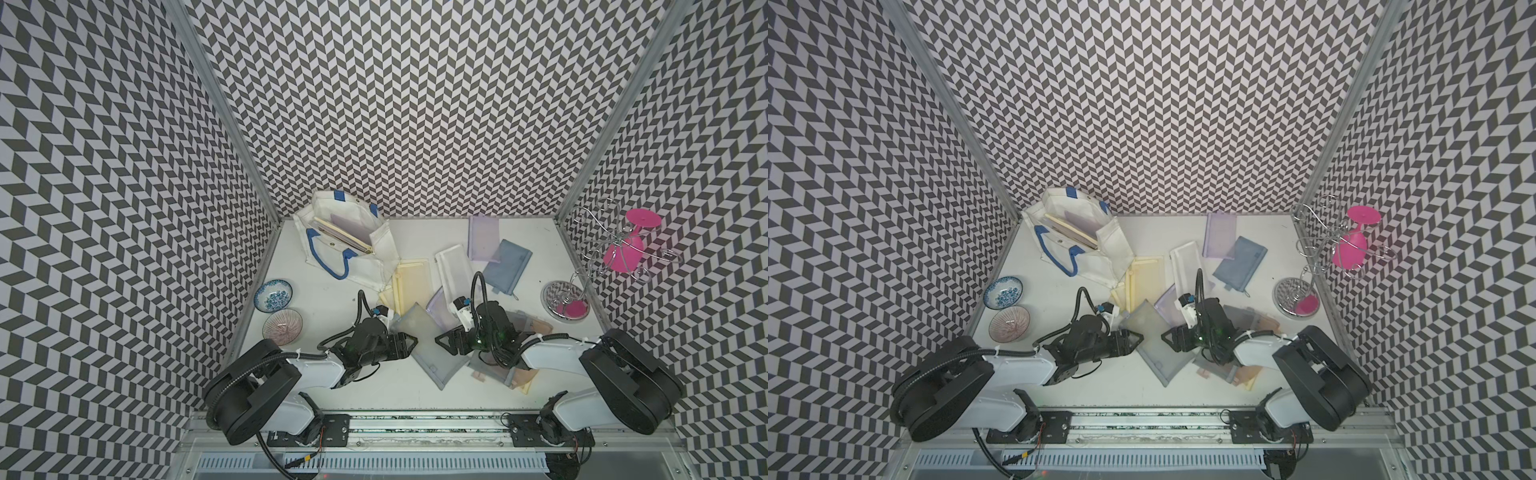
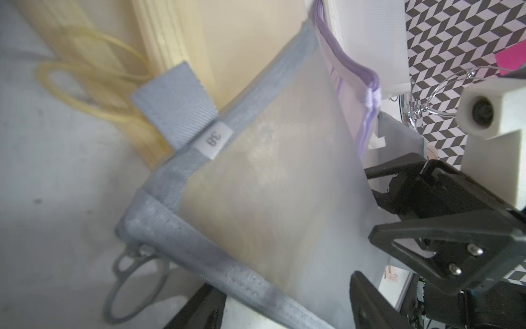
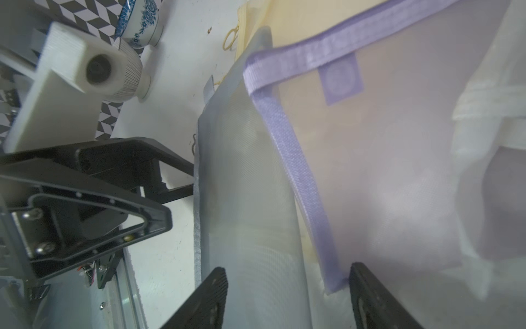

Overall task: Put the pencil pouch into the canvas bag
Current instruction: Pick up the pencil pouch.

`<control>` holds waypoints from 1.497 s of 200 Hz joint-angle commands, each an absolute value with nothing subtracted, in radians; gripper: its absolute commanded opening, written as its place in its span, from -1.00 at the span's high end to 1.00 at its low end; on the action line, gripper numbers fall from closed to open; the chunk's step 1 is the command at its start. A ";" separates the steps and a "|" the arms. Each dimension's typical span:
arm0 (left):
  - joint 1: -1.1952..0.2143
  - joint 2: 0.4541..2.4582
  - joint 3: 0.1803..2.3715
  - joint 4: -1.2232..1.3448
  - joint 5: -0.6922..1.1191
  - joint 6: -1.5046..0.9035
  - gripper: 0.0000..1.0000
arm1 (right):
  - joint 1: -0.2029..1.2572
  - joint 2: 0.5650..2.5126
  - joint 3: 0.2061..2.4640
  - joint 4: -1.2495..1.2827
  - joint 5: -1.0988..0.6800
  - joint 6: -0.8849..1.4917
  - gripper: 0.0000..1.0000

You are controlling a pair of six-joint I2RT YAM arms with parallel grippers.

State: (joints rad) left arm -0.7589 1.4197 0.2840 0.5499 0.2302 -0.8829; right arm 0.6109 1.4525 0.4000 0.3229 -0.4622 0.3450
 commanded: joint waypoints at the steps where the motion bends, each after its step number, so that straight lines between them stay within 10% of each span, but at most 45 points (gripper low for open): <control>1: -0.765 1.481 0.291 0.644 0.254 -0.935 -0.41 | 0.635 1.466 0.387 0.367 -0.493 0.362 -0.26; 43: -0.764 1.496 0.307 0.693 0.252 -0.953 -0.18 | 0.664 1.464 0.378 0.390 -0.501 0.378 0.24; 110: -0.767 1.296 0.288 0.549 0.163 -0.880 0.33 | 0.673 1.362 0.360 0.429 -0.567 0.361 0.15; 155: -0.764 1.209 0.294 0.504 0.162 -0.843 0.39 | 0.673 1.341 0.374 0.455 -0.622 0.360 0.78; 200: -0.706 1.043 0.311 0.372 0.199 -0.773 0.20 | 0.674 1.208 0.403 0.431 -0.688 0.341 1.00; 255: -0.635 0.849 0.347 0.303 0.365 -0.683 -0.60 | 0.673 1.117 0.483 0.450 -0.793 0.378 1.00; 299: -0.654 0.837 0.318 0.463 0.490 -0.720 -0.47 | 0.675 1.159 0.512 0.521 -0.897 0.398 1.00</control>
